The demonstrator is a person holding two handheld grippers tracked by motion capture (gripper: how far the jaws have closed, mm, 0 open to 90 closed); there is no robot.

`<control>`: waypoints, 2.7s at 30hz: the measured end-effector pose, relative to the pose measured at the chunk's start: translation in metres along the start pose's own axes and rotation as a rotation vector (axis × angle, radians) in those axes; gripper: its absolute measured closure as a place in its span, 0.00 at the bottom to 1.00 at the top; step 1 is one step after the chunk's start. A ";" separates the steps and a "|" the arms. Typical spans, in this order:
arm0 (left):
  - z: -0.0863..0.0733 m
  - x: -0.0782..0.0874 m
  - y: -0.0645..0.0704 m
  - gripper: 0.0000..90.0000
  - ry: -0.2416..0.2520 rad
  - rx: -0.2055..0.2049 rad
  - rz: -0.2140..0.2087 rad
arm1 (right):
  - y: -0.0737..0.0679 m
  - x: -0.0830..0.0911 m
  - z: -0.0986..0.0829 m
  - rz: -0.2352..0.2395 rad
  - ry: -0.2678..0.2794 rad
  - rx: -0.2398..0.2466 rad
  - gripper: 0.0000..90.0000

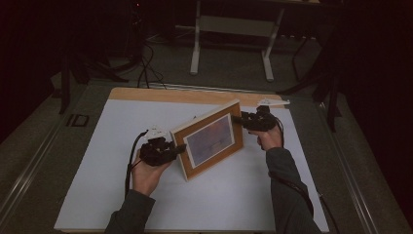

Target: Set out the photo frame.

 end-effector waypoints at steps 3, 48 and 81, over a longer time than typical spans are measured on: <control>0.000 0.000 -0.002 0.77 0.001 -0.007 0.001 | 0.000 0.001 0.000 -0.026 0.000 0.006 0.65; 0.016 -0.012 -0.040 0.77 -0.043 0.048 -0.061 | -0.004 0.008 -0.005 -0.075 -0.030 0.054 0.72; 0.027 -0.030 -0.062 0.72 -0.063 -0.010 -0.114 | -0.005 -0.001 -0.015 -0.051 -0.087 0.047 0.58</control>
Point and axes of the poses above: each handheld gripper's, and its own axes: x roughly backward along the jaws, z roughly out of its top, y roughly to its right, the point moved 5 cm from there along -x, roughly forward along the jaws, and after that the axes turned 11 degrees about y, right-handed, at the moved point
